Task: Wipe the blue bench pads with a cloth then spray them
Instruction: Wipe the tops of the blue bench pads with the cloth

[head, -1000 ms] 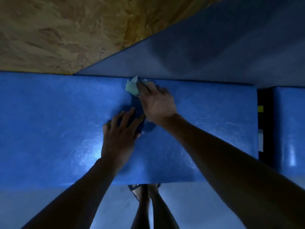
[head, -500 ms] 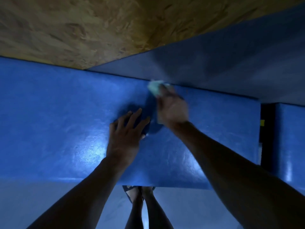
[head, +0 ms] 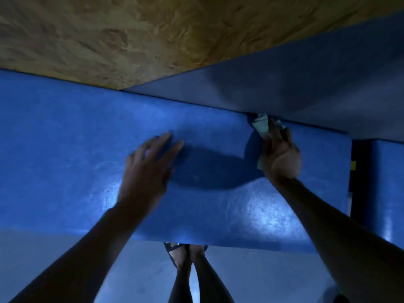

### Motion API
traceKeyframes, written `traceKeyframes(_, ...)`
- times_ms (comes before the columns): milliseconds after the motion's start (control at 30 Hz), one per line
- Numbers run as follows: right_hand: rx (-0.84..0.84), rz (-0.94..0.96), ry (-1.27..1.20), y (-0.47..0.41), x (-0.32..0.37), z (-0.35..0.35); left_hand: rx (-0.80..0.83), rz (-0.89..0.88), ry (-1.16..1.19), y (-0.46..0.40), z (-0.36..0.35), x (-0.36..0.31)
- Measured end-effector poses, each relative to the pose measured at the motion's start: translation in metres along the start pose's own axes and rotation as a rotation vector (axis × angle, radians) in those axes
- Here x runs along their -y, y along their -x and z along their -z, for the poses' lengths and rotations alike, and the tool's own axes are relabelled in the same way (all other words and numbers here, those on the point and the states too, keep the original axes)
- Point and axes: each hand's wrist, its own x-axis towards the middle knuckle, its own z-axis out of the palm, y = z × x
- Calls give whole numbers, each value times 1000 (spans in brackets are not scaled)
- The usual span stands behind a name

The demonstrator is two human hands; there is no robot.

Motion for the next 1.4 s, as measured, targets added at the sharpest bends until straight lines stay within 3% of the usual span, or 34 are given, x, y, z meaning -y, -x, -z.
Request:
traceKeyframes(133, -95, -166, -139, 5, 66, -27, 38, 186, -79, 15, 23, 47)
traceKeyframes(267, -105, -214, -179, 8, 123, -38, 86, 243, -80, 14, 18, 51)
traceKeyframes(333, -89, -81, -160, 14, 142, -42, 79, 247, -70, 13, 14, 46)
traceKeyframes(433, -80, 287, -96, 23, 161, -49, 102, 277, -55, 14, 14, 47)
traceKeyframes(567, -116, 621, -24, 7, 112, -38, 140, 277, -37, 5, 22, 46)
traceKeyframes(633, -73, 557, 49, 0, 57, -28, 146, 281, -32, 3, 25, 44)
traceKeyframes(800, -114, 158, 77, 8, -38, -7, 152, 319, -44, 4, 25, 42)
traceKeyframes(933, -190, 48, -58, 20, -19, -22, 160, 338, -47, 4, 26, 41)
traceKeyframes(1067, -222, -97, -268, 33, 50, -42, 178, 350, -35, 2, 28, 38)
traceKeyframes(1233, -103, 378, -361, 50, 144, -54, 218, 343, -60, -1, 35, 36)
traceKeyframes(1333, -84, 598, -262, 31, 132, -41, 254, 373, -70, -6, 40, 34)
traceKeyframes(1400, -116, 601, -134, 14, 99, -24, 274, 385, -80, -7, 42, 34)
